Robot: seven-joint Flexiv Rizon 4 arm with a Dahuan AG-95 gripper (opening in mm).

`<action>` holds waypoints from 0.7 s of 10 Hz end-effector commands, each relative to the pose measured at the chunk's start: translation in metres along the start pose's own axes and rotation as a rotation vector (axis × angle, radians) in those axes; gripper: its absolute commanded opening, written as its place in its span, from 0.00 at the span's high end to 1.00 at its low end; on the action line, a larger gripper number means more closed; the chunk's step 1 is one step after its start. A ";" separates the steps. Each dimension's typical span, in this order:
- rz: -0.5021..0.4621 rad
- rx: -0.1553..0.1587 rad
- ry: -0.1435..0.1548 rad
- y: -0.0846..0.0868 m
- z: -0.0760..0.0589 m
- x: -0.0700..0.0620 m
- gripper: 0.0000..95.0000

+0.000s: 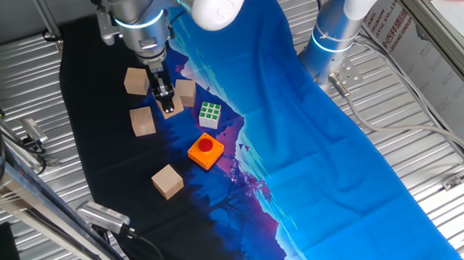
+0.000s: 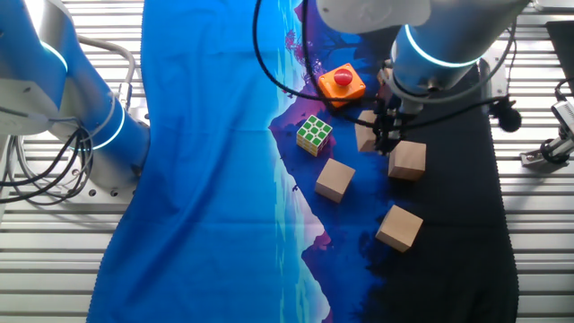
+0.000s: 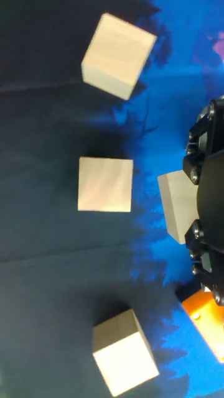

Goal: Stack the blocks in a vertical line of five

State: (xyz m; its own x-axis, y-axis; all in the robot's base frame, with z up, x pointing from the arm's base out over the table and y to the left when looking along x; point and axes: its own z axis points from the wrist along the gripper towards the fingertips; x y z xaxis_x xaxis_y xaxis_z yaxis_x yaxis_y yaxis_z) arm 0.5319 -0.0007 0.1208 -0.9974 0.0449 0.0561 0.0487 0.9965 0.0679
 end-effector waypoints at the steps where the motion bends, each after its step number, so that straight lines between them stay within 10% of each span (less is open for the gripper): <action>1: -0.475 0.109 0.021 0.000 -0.001 0.001 1.00; 5: -0.573 0.026 0.002 0.000 -0.001 0.001 1.00; 7: -0.573 0.045 0.018 0.003 -0.003 -0.001 1.00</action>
State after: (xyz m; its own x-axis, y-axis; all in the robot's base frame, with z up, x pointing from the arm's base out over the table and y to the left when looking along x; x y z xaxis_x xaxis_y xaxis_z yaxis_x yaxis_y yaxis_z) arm 0.5308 0.0002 0.1231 -0.8918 -0.4510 0.0353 -0.4494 0.8922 0.0457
